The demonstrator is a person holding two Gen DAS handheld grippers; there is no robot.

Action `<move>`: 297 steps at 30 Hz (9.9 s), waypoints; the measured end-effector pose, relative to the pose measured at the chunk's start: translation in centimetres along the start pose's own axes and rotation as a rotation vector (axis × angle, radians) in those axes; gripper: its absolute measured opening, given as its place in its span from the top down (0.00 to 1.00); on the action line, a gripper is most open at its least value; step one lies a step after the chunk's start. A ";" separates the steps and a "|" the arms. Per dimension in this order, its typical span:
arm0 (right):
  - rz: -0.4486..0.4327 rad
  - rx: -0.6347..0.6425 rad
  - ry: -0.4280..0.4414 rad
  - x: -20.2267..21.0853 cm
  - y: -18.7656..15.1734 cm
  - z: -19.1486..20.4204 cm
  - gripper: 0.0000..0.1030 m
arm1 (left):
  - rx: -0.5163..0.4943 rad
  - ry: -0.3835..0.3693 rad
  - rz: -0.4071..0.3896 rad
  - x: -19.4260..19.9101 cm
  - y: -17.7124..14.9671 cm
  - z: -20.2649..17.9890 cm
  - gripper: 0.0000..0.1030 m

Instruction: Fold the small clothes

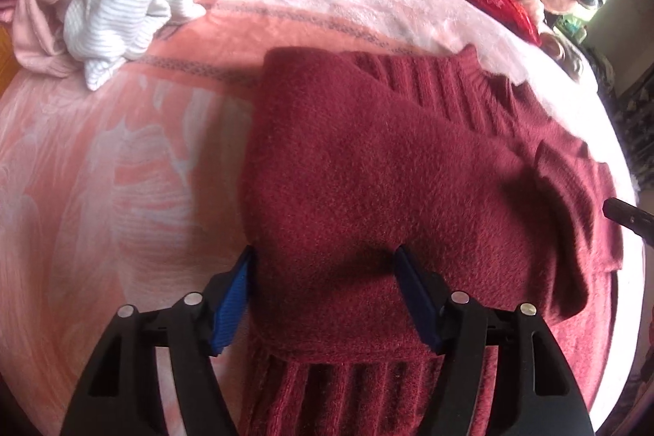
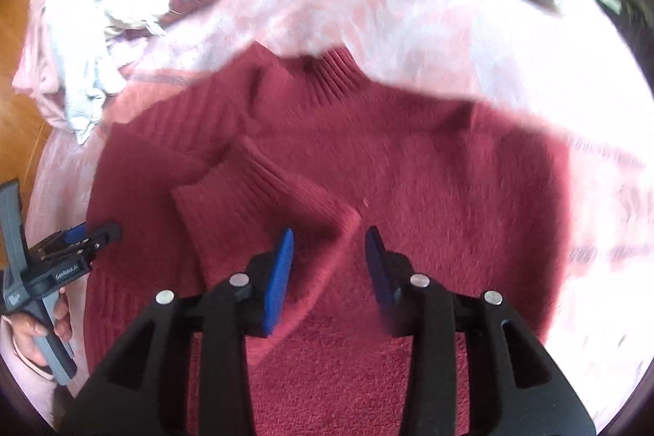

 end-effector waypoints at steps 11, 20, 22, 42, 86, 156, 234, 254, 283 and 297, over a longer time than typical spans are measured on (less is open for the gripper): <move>0.131 0.150 -0.062 -5.7 1.2 7.7 0.61 | 0.010 0.024 0.002 -0.9 -0.3 -0.3 0.33; 0.038 0.069 -0.004 -1.2 0.2 4.4 0.92 | 0.010 0.039 -0.001 -1.4 -0.4 -0.2 0.30; 0.013 0.040 0.009 0.5 -0.4 2.8 0.92 | 0.013 0.045 -0.002 -1.4 -0.4 -0.2 0.30; 0.096 -0.184 0.052 -0.3 -12.1 -9.7 0.78 | 0.003 0.112 -0.026 -1.7 -0.4 -0.5 0.27; 0.048 -0.096 0.052 0.5 -9.6 -3.9 0.84 | -0.120 -0.036 -0.029 0.8 -2.9 -9.9 0.21; 0.101 -0.304 0.082 9.6 -42.2 -4.6 0.36 | -0.016 0.016 0.100 9.0 -31.5 4.0 0.10; 0.009 -0.451 0.292 4.5 -17.3 -11.8 0.71 | 0.313 -0.468 0.203 4.4 -13.0 0.7 0.74; 0.073 -0.176 0.195 4.9 -17.3 -9.8 0.38 | -0.182 -0.125 -0.042 7.7 -10.7 0.4 0.31; 0.109 0.045 0.119 1.5 -18.1 -8.8 0.78 | -0.287 -0.059 0.002 2.2 -9.4 -1.8 0.55; -0.050 -0.003 0.202 8.7 -18.5 -9.0 0.95 | -0.266 -0.101 -0.136 8.8 -9.7 -2.3 0.91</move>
Point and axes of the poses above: each gripper's, at about its wrist camera, not at the fingertips, and x roughly against the way its jaws point, z to its left, y to its top, the point moved 9 cm from there along -x, roughly the way its jaws point, and after that the axes turned 4 degrees about z, right-handed, at the moved point
